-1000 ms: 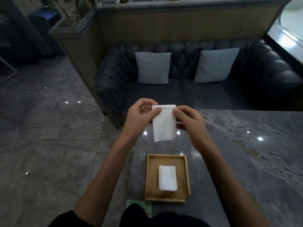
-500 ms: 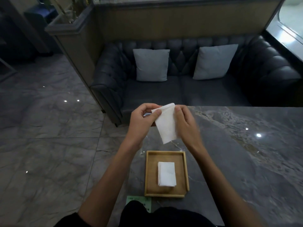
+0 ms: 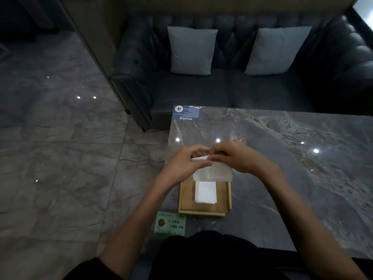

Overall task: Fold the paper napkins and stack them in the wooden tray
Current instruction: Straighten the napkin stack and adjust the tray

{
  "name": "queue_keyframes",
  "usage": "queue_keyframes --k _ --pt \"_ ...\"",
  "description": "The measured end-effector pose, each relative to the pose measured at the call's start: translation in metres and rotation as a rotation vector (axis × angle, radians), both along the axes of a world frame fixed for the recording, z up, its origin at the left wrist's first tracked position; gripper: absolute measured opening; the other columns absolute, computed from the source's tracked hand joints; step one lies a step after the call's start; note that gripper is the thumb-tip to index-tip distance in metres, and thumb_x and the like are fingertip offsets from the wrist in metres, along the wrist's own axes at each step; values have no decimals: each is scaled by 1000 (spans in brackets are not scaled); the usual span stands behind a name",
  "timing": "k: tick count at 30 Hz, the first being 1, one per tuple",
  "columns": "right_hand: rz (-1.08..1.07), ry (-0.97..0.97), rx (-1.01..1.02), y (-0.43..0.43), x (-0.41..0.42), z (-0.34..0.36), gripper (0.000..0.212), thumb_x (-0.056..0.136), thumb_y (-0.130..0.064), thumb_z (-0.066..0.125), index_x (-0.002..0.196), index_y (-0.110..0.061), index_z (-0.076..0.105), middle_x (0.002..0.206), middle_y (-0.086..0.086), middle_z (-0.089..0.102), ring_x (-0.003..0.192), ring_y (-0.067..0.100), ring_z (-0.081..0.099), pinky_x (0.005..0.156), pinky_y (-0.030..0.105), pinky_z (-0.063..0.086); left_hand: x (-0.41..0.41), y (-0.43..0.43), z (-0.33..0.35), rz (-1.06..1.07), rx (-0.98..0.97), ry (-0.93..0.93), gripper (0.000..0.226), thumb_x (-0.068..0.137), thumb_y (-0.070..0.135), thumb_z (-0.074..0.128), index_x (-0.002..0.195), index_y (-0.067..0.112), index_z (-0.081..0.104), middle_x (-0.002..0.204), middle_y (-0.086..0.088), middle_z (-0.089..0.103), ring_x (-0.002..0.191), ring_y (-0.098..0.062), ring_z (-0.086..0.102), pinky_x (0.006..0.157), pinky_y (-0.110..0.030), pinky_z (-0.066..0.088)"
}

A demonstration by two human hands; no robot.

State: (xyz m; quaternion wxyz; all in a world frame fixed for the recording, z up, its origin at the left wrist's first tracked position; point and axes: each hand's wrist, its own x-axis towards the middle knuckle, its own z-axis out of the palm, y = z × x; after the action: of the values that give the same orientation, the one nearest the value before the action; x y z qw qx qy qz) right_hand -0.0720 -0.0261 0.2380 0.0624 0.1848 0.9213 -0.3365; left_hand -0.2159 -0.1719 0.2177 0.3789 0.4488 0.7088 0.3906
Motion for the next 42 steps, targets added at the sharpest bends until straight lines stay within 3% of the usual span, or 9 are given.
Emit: queue_keyframes --k 6,10,13,17,21,26,32,37,42 --pt "-238 122 -200 3 13 -35 8 97 -35 61 102 -30 64 96 -11 63 85 6 62 71 24 52 5 -14 -40 282 -18 -336 8 86 21 77 90 28 78 85 7 77 81 -6 72 70 -20 57" --pt "-757 181 -1092 -31 25 -81 59 90 -49 64 140 -21 49 125 6 65 110 23 69 89 40 60 31 -23 -84 717 -68 -760 10 91 14 72 100 10 72 101 -10 76 92 -22 73 74 -30 61" --pt "-931 64 -1359 -66 32 -122 40 96 -32 65 128 -8 59 119 14 71 106 29 71 85 40 61 58 -30 -118 850 -126 -906 14 93 9 68 105 2 68 100 -13 74 83 -19 74 69 -28 61" --pt "-1017 -57 -861 -89 46 -174 22 97 -15 63 116 -2 65 114 18 70 99 27 70 84 45 62 82 -40 -164 851 -352 -811 16 93 7 68 108 5 66 109 -15 72 98 -30 71 85 -43 61" --pt "-918 -120 -621 -82 54 -202 30 97 -18 64 123 -4 67 113 16 72 98 27 70 87 49 59 88 -38 -194 748 -511 -543 7 92 16 70 98 14 67 103 -8 70 91 -20 66 70 -27 56" --pt "-962 -123 -542 -70 42 -229 44 95 -22 68 135 -6 60 121 12 69 106 24 67 92 42 58 76 -24 -214 690 -556 -440 8 89 16 72 96 13 68 94 -8 69 83 -21 65 68 -30 55" --pt "-1036 -157 -506 -78 32 -260 21 93 -22 69 111 -13 63 104 4 66 96 20 65 82 33 58 70 -13 -233 545 -631 -170 12 92 18 69 103 13 65 88 8 60 76 -2 54 59 -12 38" --pt "-1134 -122 -482 -81 29 -268 25 94 -25 68 116 -17 60 97 -2 63 92 17 64 78 32 56 68 -4 -241 519 -677 -134 8 93 18 68 98 16 61 90 6 61 73 2 52 56 -12 35" --pt "-1212 -81 -538 -80 27 -267 43 98 -37 60 133 -14 53 109 3 64 97 19 63 88 43 57 65 3 -241 538 -715 -145 34 88 26 67 116 17 51 113 -1 60 103 -19 60 71 -24 46"
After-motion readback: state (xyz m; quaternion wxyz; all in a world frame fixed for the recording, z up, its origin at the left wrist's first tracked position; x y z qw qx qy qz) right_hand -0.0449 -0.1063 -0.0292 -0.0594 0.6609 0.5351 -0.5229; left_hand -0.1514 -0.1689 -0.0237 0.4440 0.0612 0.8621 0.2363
